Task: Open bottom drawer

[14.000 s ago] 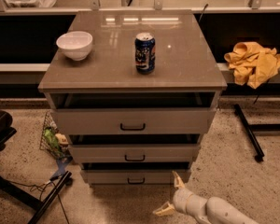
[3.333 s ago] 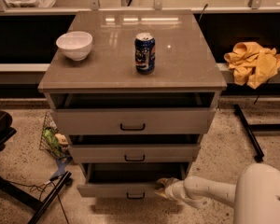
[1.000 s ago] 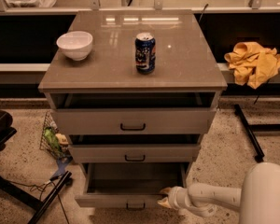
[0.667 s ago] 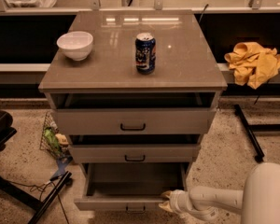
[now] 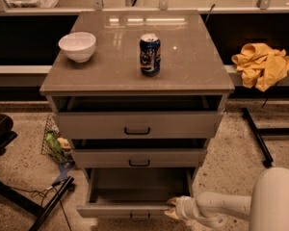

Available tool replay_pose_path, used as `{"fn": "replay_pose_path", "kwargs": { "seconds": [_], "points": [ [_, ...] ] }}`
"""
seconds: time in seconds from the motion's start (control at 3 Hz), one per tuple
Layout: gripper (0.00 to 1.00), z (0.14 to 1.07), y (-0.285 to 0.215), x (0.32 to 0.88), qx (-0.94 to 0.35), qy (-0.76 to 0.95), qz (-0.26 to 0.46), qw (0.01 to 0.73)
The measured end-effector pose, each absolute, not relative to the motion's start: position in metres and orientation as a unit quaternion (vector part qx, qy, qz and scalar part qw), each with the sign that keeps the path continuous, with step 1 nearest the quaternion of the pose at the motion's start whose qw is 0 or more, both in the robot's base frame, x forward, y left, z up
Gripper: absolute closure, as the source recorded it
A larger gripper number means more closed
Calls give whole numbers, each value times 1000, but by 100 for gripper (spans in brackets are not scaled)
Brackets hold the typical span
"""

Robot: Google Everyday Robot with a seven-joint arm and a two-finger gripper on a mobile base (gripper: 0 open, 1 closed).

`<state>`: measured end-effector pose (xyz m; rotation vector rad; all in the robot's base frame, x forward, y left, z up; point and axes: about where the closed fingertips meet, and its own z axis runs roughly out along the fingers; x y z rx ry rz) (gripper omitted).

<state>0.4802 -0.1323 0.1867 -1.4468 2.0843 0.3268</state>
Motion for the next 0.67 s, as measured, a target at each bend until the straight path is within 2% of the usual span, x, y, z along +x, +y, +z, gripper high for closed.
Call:
{"fn": "replay_pose_path", "kwargs": {
  "seconds": [0.67],
  "points": [
    [100,188,-137,466,-546,781,130,274]
  ]
}}
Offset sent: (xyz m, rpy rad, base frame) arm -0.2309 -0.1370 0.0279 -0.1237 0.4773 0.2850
